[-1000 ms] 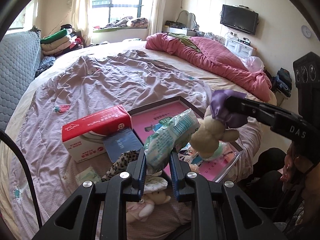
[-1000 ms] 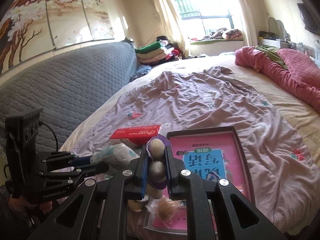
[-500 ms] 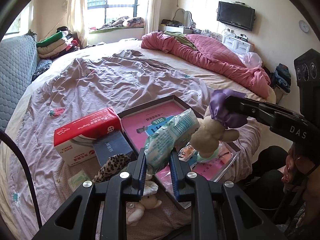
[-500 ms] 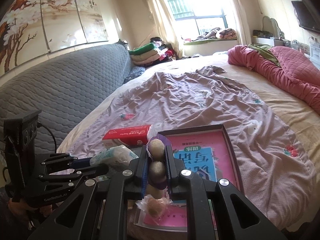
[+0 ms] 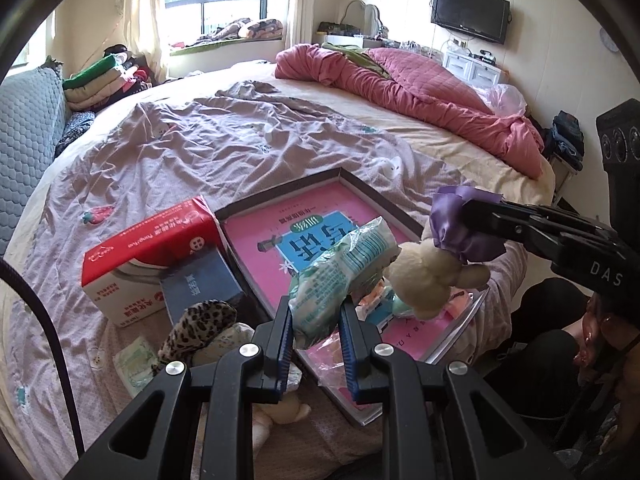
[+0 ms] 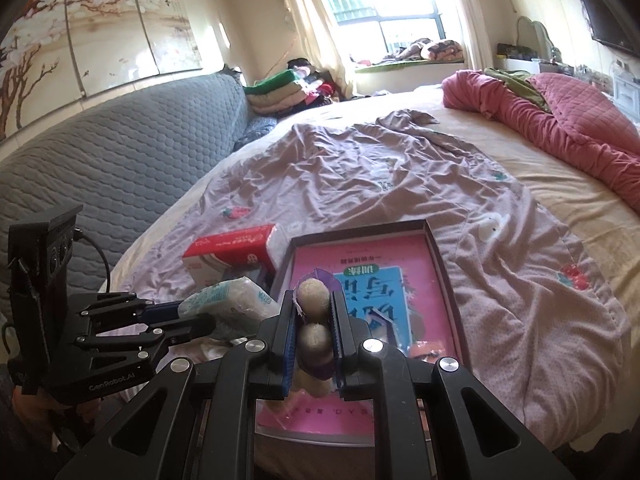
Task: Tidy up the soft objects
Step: 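Lift and carry the wipes packet and plush toy over the pink tray, then lower both items onto the pink tray and open both tools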
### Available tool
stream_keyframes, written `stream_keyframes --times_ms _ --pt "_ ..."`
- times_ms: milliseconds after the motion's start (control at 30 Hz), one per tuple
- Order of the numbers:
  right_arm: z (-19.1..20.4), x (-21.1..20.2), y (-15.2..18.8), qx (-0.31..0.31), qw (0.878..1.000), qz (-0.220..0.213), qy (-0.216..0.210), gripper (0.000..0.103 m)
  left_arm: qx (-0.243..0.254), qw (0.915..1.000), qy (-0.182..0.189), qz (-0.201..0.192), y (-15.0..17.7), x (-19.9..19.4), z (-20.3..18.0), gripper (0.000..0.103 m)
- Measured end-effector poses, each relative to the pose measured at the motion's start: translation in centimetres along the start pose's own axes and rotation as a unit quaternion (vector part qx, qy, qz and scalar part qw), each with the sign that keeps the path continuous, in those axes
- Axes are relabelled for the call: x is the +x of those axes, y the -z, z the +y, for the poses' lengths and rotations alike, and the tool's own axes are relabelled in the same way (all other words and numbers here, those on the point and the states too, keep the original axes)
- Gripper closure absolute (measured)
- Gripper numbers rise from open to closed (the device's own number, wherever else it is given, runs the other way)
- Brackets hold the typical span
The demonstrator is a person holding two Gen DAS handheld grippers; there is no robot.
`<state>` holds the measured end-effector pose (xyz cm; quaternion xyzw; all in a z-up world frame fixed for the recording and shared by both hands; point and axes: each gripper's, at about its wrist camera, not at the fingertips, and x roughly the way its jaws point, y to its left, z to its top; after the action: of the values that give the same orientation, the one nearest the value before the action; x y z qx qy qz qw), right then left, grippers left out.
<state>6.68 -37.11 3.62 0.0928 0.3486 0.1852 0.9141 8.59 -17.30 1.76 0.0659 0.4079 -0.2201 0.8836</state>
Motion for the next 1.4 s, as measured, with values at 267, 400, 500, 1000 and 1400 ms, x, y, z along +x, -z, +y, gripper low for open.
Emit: stream_keyframes --times_ms 267,400,500,1000,1400 --pt "-0.9 1.1 1.2 -0.011 0.999 0.038 0.008 0.086 -0.003 0.9998 0.007 0.018 0.4 2.1 -0.3 0.081" --pt "-1.1 1.3 1.5 -0.014 0.999 0.05 0.0 0.086 -0.001 0.9997 0.008 0.023 0.4 2.7 -0.6 0.081" --pt "-1.1 1.6 1.8 -0.016 0.998 0.062 -0.006 0.086 0.001 0.9996 0.008 0.027 0.4 3.1 -0.8 0.081" --pt "-0.4 3.3 2.8 -0.023 0.994 0.099 -0.032 0.085 0.016 0.9988 0.007 0.046 -0.1 5.6 -2.0 0.081" --pt "-1.0 4.7 3.6 -0.011 0.993 0.117 -0.029 0.085 0.019 0.9983 0.0 0.055 0.2 6.5 -1.9 0.081"
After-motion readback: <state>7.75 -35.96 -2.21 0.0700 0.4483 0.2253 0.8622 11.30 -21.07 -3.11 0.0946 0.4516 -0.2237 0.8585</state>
